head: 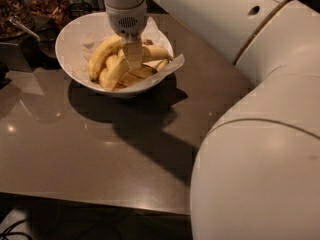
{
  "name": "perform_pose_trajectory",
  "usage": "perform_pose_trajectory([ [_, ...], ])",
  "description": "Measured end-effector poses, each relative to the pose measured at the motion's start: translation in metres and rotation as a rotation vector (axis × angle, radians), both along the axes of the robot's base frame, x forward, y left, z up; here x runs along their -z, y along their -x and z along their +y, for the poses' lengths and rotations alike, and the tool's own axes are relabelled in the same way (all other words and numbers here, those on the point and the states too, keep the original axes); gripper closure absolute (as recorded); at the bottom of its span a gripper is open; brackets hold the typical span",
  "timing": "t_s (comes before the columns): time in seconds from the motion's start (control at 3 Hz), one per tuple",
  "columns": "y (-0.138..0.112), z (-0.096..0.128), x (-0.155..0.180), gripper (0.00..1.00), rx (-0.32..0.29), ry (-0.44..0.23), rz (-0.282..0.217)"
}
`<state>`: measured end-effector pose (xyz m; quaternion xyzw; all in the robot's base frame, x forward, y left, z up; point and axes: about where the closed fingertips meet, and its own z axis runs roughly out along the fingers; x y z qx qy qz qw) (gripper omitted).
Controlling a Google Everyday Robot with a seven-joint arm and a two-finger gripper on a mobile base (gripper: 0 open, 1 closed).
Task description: Pick banana from white bowl
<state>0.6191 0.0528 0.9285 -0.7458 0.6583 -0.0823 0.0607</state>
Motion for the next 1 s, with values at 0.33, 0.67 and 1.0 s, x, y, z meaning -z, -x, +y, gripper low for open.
perform_pose_trajectory([
  [0.33, 0.006, -0.003, -0.002, 0.93, -0.012, 0.002, -0.014],
  [0.67, 0.006, -0.003, -0.003, 1.0, -0.013, -0.001, -0.017],
  [1.0, 0.017, -0.004, -0.023, 1.0, -0.03, -0.051, -0.065],
])
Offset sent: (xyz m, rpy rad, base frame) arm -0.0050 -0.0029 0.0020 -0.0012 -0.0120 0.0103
